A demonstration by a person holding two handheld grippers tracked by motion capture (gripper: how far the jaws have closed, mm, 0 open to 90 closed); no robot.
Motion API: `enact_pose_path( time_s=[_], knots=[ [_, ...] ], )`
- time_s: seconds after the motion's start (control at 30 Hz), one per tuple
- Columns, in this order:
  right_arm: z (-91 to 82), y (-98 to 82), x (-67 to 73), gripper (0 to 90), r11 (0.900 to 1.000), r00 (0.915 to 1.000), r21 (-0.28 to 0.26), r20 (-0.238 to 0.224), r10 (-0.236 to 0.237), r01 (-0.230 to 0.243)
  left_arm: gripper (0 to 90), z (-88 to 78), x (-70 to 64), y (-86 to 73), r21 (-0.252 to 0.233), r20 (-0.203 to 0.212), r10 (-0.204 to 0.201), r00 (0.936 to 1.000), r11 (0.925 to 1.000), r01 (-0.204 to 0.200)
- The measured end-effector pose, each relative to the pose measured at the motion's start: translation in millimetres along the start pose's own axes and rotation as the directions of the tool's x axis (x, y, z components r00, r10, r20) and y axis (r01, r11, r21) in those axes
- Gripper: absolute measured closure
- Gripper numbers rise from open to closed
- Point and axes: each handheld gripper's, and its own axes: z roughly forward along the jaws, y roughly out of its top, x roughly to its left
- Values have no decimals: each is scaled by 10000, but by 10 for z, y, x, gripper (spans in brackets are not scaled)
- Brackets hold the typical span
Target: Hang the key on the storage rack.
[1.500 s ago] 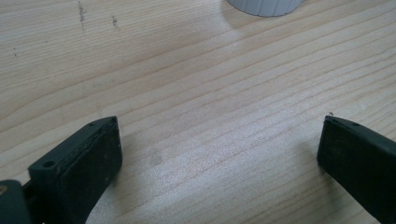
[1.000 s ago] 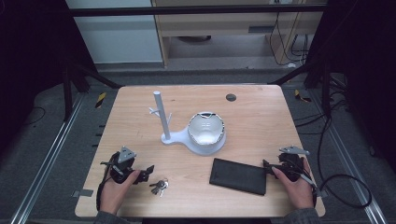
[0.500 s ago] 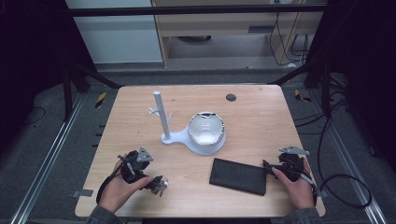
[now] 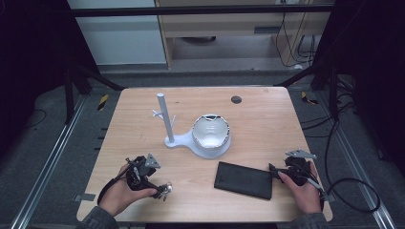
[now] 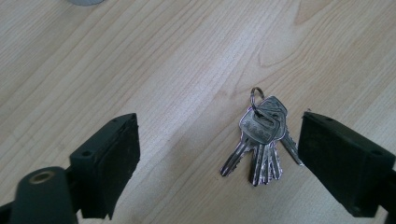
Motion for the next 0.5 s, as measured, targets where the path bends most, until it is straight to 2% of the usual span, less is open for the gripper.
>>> enact_pose_path(
  time_s=[0.17, 0.3, 0.5],
  knots=[
    [-2, -2, 2, 48, 10000, 10000, 0, -5, 14, -14, 201, 8, -12, 7, 197, 190, 86, 9998, 9998, -89],
    [-2, -2, 2, 48, 10000, 10000, 3, -3, 16, -16, 243, 0, -52, 26, 379, 245, 363, 9990, 9986, -372],
    [-5, -5, 1, 48, 10000, 10000, 7, -13, -6, 6, 292, -4, -57, 24, 564, 274, 254, 9993, 9980, -269]
  ],
)
